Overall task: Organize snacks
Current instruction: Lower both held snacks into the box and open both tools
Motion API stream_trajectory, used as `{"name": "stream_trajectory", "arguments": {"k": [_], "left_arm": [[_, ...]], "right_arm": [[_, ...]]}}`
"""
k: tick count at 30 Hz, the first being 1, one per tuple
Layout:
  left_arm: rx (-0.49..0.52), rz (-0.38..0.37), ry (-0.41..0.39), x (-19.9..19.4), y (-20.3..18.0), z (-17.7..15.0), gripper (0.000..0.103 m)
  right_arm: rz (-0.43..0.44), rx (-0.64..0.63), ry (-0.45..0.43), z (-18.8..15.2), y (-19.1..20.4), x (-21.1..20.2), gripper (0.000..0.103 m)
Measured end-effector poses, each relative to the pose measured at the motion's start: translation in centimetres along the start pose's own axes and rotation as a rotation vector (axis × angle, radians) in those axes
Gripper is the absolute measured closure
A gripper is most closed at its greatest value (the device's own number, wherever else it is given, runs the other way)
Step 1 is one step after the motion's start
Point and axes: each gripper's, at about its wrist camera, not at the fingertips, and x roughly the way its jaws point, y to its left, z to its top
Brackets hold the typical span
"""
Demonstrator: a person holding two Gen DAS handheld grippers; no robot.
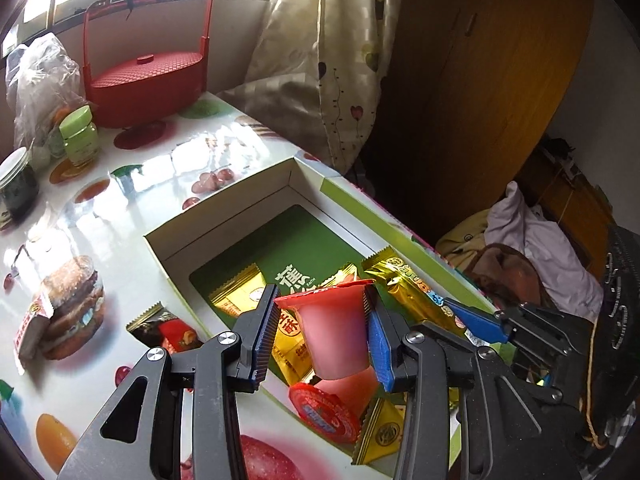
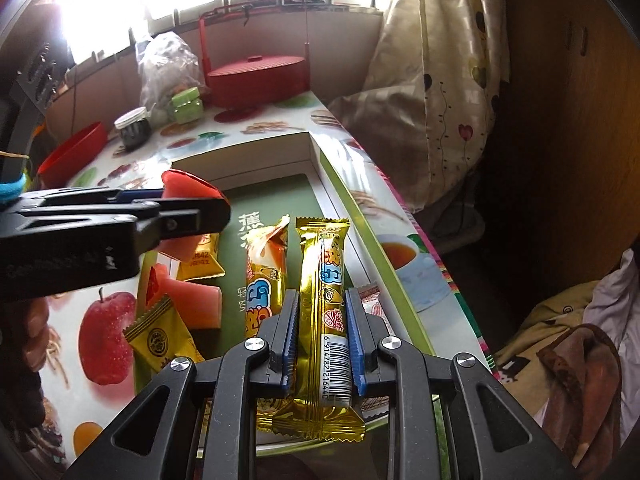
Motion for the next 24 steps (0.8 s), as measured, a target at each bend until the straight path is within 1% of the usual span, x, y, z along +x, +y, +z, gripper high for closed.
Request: {"name": "stream_trajectory", "arguments": {"k": [7,20,21,24], "left_arm": [[-0.001,0.001,0.041,1.4,0.0,-0.4,0.060],[-0.004,-0.011,0.037,1.3,0.0,-0.4,0.060],[-0.004,-0.011,0.037,1.3,0.0,-0.4,0.060],[-0.007,-0.015,0.035,1.3,0.1,-0.5,0.060]], "right_arm": [[0.003,0.001,-0.005,0.2,0.1,0.0,0.082],[0.018,0.014,-0.011,0.1,0.3,0.0,0.081],[0.019,0.013,-0.009,0.0,0.3,0.1,0.080],[0.015,0.011,-0.004,0.0,0.5,0.2,0.079]]}}
